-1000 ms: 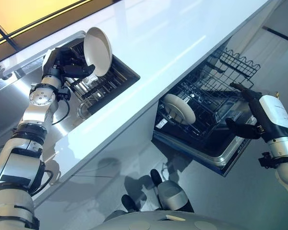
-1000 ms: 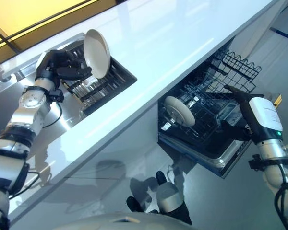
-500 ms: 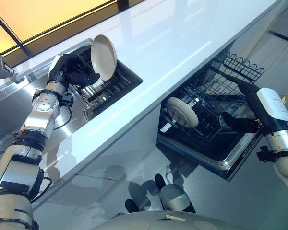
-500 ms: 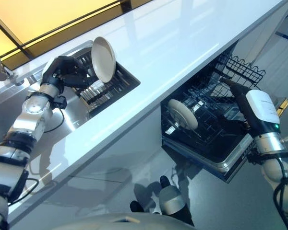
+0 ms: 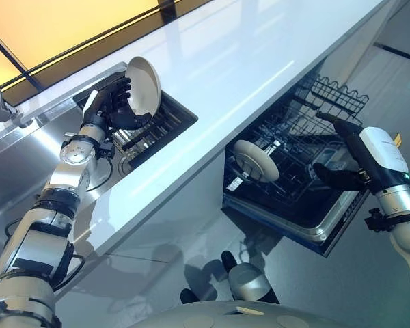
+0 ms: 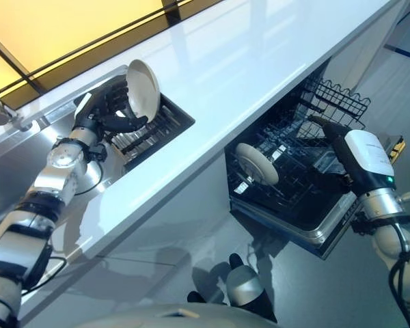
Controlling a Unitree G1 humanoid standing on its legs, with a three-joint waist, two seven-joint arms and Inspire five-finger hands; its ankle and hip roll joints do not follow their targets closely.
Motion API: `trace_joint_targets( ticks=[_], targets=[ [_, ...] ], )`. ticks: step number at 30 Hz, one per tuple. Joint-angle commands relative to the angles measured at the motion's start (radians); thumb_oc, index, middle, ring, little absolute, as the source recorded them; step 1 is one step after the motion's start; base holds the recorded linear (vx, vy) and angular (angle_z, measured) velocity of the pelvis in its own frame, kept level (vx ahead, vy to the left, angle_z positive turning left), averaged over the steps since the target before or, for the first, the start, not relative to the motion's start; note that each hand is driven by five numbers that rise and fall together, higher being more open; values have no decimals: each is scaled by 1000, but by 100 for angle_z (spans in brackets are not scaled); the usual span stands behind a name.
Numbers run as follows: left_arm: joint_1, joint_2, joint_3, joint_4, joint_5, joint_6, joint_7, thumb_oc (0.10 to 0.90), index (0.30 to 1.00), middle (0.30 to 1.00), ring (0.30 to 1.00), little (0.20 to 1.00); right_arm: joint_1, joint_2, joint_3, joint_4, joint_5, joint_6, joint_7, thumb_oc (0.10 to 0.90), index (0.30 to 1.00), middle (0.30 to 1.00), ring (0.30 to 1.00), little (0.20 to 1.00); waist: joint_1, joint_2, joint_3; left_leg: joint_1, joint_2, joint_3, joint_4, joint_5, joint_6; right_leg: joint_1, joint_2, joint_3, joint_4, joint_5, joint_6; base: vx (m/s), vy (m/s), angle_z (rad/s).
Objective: Pick up plates and place into dishwasher.
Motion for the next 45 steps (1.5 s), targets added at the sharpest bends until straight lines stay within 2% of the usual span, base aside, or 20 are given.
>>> trace_joint_targets(
  ticks=[1,9,18,27,45],
  targets=[
    [-67,32,97,13,-11,-99,42,800,900,900,900,900,-64,-70,-85,-50,44,-42,-37,800,900,900,900,900,13,-3,-76,-10,-48,20,18,-84,23,-60,44,47,61,-82,115,45,-39,1],
    [-74,12,80,26,-5,-104,67,800,900,900,900,900,-83,-89,-69,-38,51,-11,-51,800,900,900,900,900,7,-11,-30,-42,-43,22,41,-83,19,-91,40,46,78,-79,117,28,-44,-1],
    [-91,-1,66,51,18,-110,135,800,900,900,900,900,-88,-99,-48,-20,45,4,-84,800,900,900,900,900,1,-34,18,-76,-29,30,79,-83,13,-115,31,36,92,-75,118,11,-33,0],
    [-166,33,47,90,22,-93,209,800,900,900,900,900,-83,-105,-37,-27,51,29,-101,800,900,900,900,900,-3,-62,47,-106,-14,37,109,-83,11,-129,27,30,97,-69,118,20,-52,-2],
    [-304,63,-20,181,-18,-34,228,800,900,900,900,900,-107,-108,14,-32,67,95,-124,800,900,900,900,900,-8,-97,79,-148,9,52,155,-98,15,-151,31,40,99,-63,120,26,-57,-2]
  ],
)
